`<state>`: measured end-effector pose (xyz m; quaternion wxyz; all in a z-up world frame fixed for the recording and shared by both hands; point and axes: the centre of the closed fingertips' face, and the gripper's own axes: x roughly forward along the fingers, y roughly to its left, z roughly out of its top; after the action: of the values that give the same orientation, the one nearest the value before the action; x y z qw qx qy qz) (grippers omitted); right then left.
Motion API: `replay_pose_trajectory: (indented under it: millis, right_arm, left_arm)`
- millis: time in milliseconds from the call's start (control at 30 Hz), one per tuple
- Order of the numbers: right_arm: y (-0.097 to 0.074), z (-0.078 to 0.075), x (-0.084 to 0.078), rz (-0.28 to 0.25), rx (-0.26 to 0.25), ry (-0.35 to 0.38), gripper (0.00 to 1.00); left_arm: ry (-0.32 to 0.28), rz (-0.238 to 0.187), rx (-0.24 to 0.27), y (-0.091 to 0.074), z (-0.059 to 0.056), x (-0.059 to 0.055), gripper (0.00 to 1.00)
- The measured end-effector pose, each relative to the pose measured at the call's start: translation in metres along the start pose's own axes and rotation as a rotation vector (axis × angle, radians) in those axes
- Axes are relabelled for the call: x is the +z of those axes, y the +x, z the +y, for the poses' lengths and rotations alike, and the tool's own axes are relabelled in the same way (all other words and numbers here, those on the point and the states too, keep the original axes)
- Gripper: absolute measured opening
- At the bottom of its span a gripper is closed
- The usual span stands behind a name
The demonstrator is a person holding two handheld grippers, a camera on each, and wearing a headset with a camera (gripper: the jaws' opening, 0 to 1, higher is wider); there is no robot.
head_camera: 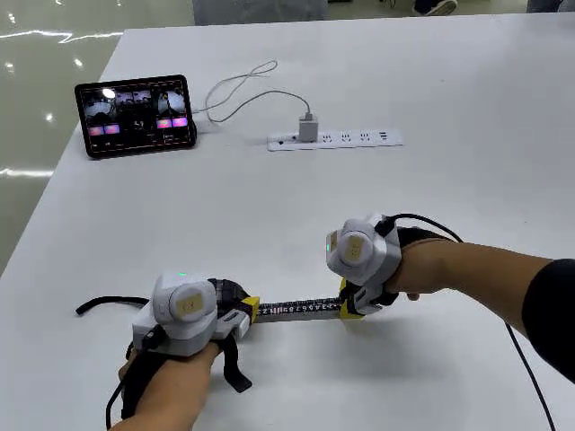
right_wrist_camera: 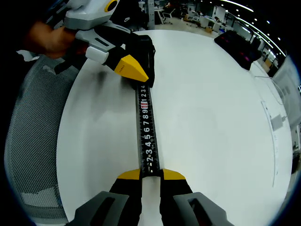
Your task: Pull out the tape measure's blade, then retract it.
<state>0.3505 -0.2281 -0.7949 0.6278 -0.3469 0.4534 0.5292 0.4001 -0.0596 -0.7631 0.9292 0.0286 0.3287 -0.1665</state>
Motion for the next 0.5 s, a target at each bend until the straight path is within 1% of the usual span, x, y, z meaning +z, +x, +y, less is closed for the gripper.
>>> replay_pose_trajectory:
  millis: [500]
  right_arm:
    - [0.0024, -0.001, 0.0058, 0.002, -0.003, 0.005, 0.1]
  left_arm:
    - [-0.001, 0.0, -0.001, -0.0004, -0.0002, 0.0, 0.61]
